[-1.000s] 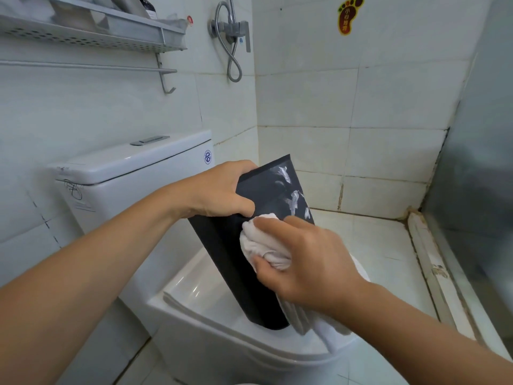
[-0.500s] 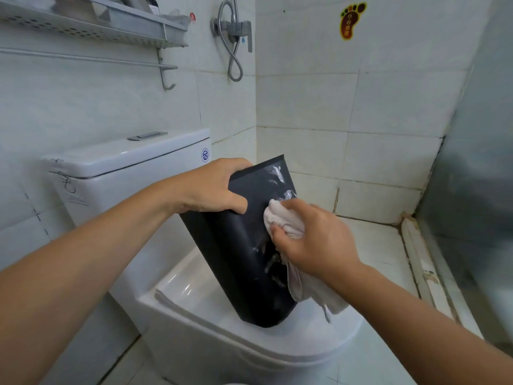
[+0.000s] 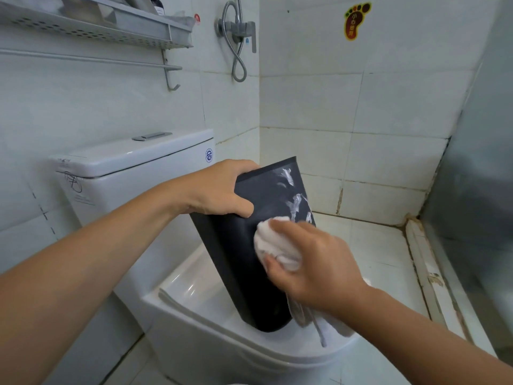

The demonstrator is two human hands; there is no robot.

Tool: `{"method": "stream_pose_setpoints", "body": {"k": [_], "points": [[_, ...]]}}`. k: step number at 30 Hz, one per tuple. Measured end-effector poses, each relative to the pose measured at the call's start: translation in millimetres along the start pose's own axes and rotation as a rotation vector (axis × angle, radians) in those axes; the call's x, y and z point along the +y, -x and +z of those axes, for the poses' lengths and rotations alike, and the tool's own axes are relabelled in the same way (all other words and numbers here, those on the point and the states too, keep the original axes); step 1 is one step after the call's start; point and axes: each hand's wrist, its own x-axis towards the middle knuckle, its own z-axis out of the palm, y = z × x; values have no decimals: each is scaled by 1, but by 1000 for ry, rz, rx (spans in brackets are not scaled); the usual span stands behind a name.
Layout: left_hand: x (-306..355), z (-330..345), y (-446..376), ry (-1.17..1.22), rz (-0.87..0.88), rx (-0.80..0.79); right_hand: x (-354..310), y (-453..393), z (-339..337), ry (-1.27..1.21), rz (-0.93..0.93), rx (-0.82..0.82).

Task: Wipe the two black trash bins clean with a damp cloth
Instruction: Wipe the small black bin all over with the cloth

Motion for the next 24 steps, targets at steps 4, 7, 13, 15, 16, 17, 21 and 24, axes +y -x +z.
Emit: {"method": "stream_pose_setpoints", "body": {"k": [4, 7, 13, 15, 16, 17, 21, 24], "points": [[1, 1, -1, -10, 9, 3, 14, -7, -2, 3, 56, -24], [1, 1, -2, -17, 3, 9, 22, -15, -2, 40, 209, 51], [-3, -1, -1, -24, -4, -3, 0, 6, 3, -10, -53, -78], [-4, -2, -1, -24, -3, 4, 12, -6, 2, 29, 64, -6], [-4, -2, -1, -25, -4, 6, 17, -11, 1, 37, 138, 18], [-4, -2, -1, -28, -4, 4, 19, -12, 2, 43, 178, 40], [-3, -1, -1, -44, -3, -6, 5, 4, 3, -1, 31, -36], [-4, -1, -2, -42, 0, 2, 17, -3, 3, 5, 99, -47]]}}
